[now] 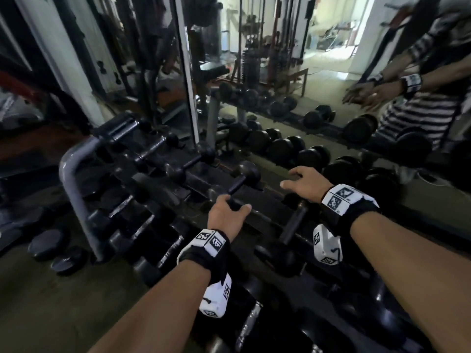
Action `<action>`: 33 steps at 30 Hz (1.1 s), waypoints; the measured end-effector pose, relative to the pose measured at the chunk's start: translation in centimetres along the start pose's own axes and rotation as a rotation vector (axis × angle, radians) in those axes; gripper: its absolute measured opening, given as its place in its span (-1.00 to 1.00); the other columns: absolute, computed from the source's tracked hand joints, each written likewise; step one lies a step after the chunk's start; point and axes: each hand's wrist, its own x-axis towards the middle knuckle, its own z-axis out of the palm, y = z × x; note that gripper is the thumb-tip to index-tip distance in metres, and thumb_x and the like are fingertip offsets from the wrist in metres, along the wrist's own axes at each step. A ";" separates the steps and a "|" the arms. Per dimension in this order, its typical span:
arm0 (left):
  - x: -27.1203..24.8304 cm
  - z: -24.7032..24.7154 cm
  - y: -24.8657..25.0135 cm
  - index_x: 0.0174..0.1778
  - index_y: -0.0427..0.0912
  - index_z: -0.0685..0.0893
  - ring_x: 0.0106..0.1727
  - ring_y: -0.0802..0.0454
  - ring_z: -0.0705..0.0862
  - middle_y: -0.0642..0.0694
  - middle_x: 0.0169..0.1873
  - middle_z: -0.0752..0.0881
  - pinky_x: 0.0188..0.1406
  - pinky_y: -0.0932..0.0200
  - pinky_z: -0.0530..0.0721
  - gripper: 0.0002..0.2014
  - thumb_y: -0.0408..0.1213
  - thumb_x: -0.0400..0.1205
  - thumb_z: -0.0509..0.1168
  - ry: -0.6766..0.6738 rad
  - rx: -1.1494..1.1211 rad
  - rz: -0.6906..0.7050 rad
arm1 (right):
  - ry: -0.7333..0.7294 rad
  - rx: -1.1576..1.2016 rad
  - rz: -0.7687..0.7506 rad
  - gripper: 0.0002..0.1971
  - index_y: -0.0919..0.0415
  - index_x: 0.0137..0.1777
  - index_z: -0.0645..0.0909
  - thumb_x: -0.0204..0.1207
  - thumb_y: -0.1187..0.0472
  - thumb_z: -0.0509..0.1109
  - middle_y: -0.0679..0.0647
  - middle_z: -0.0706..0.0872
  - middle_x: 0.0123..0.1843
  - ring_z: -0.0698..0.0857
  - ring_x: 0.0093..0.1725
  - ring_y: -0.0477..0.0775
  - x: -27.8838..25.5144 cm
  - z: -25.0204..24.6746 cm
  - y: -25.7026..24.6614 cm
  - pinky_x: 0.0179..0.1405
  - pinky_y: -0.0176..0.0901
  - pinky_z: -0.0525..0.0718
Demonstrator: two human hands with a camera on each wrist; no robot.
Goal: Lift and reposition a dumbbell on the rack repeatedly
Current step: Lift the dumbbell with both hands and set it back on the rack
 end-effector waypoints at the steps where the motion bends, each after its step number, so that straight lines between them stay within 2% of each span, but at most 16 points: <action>1: 0.6 -1.2 -0.6 0.47 -0.12 0.53 0.33 -0.14 0.64 -0.12 0.29 0.69 0.30 0.10 0.58 -0.40 0.04 0.56 0.46 -0.014 0.016 0.014 | 0.008 -0.004 0.012 -0.38 0.22 0.53 0.53 0.52 0.01 0.53 0.18 0.59 0.51 0.59 0.46 0.20 -0.4 1.2 -1.1 0.41 -0.05 0.51; 3: 1.6 -3.7 -1.9 0.43 -0.12 0.56 0.34 -0.17 0.64 -0.15 0.28 0.71 0.30 0.08 0.57 -0.47 0.00 0.57 0.45 -0.039 0.037 0.023 | 0.007 -0.007 0.029 -0.40 0.22 0.51 0.54 0.52 0.02 0.54 0.17 0.61 0.51 0.59 0.47 0.19 -1.2 3.9 -2.9 0.45 -0.07 0.49; 6: 3.1 -7.2 -3.3 0.48 -0.14 0.52 0.35 -0.17 0.64 -0.17 0.31 0.70 0.28 0.11 0.55 -0.43 -0.01 0.58 0.44 -0.078 0.065 0.018 | -0.025 -0.059 0.059 -0.48 0.17 0.46 0.58 0.54 0.01 0.50 0.16 0.66 0.45 0.63 0.42 0.21 -1.9 6.6 -5.7 0.38 -0.07 0.53; 9: 4.3 -9.5 -4.4 0.53 -0.16 0.49 0.37 -0.17 0.63 -0.18 0.31 0.71 0.19 0.19 0.50 -0.40 0.00 0.60 0.42 -0.104 0.093 0.020 | -0.040 -0.068 0.091 -0.44 0.17 0.51 0.53 0.56 -0.02 0.48 0.16 0.62 0.49 0.61 0.44 0.22 -2.3 7.9 -7.6 0.41 -0.04 0.55; 13: 5.7 -10.5 -4.7 0.54 -0.16 0.47 0.39 -0.18 0.61 -0.19 0.35 0.67 0.25 0.13 0.51 -0.39 0.00 0.61 0.42 -0.110 0.062 0.015 | 0.008 -0.072 0.129 -0.41 0.17 0.53 0.53 0.54 -0.03 0.49 0.14 0.62 0.50 0.61 0.45 0.19 -1.3 8.5 -8.7 0.39 -0.09 0.52; 20: 8.2 -8.0 -4.3 0.55 -0.15 0.42 0.44 -0.17 0.56 -0.19 0.40 0.61 0.35 0.04 0.52 -0.33 0.04 0.58 0.43 -0.134 0.007 -0.034 | 0.029 -0.076 0.135 -0.48 0.15 0.44 0.62 0.51 -0.01 0.51 0.13 0.72 0.35 0.68 0.33 0.18 4.4 8.8 -9.1 0.30 -0.06 0.57; 23: 9.8 -6.3 -3.8 0.58 -0.14 0.39 0.45 -0.15 0.54 -0.16 0.46 0.55 0.40 0.02 0.53 -0.27 0.09 0.55 0.44 -0.123 -0.021 -0.079 | 0.003 -0.073 0.129 -0.45 0.14 0.47 0.59 0.51 -0.04 0.50 0.10 0.71 0.39 0.67 0.36 0.17 8.0 9.4 -8.5 0.29 -0.11 0.54; 25: 11.1 -5.0 -3.3 0.62 -0.17 0.34 0.46 -0.15 0.52 -0.18 0.51 0.47 0.37 0.10 0.51 -0.21 0.10 0.55 0.44 -0.114 -0.035 -0.129 | -0.009 -0.071 0.134 -0.45 0.11 0.48 0.57 0.51 -0.04 0.49 0.09 0.70 0.42 0.65 0.38 0.18 10.5 9.8 -8.0 0.25 -0.16 0.50; 29: 13.4 -2.0 -2.0 0.70 -0.21 0.16 0.53 -0.22 0.45 -0.26 0.61 0.26 0.39 0.09 0.46 -0.06 0.16 0.54 0.44 -0.138 -0.074 -0.266 | -0.031 -0.047 0.128 -0.37 0.04 0.60 0.43 0.54 0.01 0.49 0.13 0.61 0.52 0.56 0.50 0.23 15.2 10.2 -6.7 0.39 -0.14 0.46; 31: 14.5 -0.3 -2.2 0.70 -0.20 0.15 0.53 -0.21 0.44 -0.25 0.61 0.27 0.41 0.09 0.44 -0.07 0.16 0.55 0.43 -0.121 -0.092 -0.316 | -0.061 -0.043 0.127 -0.40 0.04 0.58 0.46 0.55 0.01 0.49 0.12 0.62 0.51 0.56 0.50 0.21 17.4 10.6 -5.7 0.31 -0.19 0.44; 33: 15.2 1.0 -2.7 0.66 -0.12 0.24 0.50 -0.17 0.48 -0.20 0.57 0.35 0.39 0.12 0.46 -0.16 0.15 0.56 0.42 -0.065 -0.108 -0.323 | -0.125 -0.049 0.123 -0.47 0.04 0.48 0.54 0.53 -0.01 0.51 0.10 0.67 0.44 0.61 0.43 0.19 19.2 11.3 -4.7 0.18 -0.24 0.41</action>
